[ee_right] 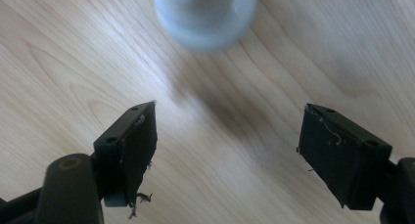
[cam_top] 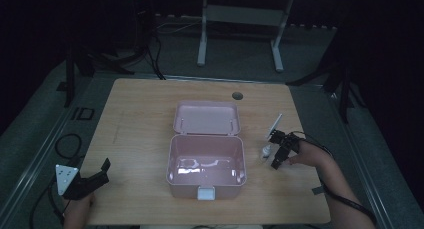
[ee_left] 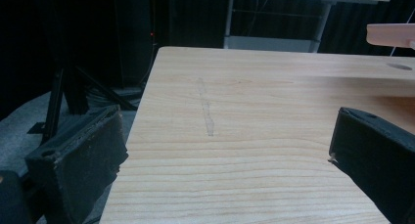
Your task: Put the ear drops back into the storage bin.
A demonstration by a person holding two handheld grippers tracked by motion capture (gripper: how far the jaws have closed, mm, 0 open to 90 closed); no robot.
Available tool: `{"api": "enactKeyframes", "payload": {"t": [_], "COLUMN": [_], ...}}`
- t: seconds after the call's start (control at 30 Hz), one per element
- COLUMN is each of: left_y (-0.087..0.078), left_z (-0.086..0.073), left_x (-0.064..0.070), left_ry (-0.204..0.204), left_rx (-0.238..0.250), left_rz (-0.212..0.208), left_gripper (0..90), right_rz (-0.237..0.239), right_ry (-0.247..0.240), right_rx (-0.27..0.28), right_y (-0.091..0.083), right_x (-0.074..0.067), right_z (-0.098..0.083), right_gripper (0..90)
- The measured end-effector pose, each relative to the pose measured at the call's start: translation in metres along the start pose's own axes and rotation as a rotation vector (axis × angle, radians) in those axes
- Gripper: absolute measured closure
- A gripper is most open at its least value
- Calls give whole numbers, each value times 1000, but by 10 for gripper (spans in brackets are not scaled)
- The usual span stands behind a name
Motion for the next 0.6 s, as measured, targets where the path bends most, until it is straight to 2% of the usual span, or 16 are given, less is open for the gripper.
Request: {"api": "enactKeyframes", "payload": {"t": [0.27, 0.47, 0.6], "left_y": [0, 0, 0], "left_z": [0, 0, 0], "left_x": [0, 0, 1], "left_ry": [2, 3, 3], "left_rx": [1, 0, 0], "left_rz": [0, -3, -4], "left_gripper": [5, 4, 5], "right_rz": [3, 8, 4], "right_ry": [-23, -29, -32], "right_rx": [-3, -14, -10], "right_y": [4, 7, 7], "right_x": [-7, -10, -10], "right_z": [19, 27, 33], "right_gripper": [236, 248, 319]}}
Point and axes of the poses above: each handheld gripper's, and its own axes: y roughly forward along the jaws, z roughly out of its top, x roughly to its right, the point moved 9 cm from there along y, roughly forward along the jaws, and after that the axes turned 9 degrees about y, right-handed, at the moved point
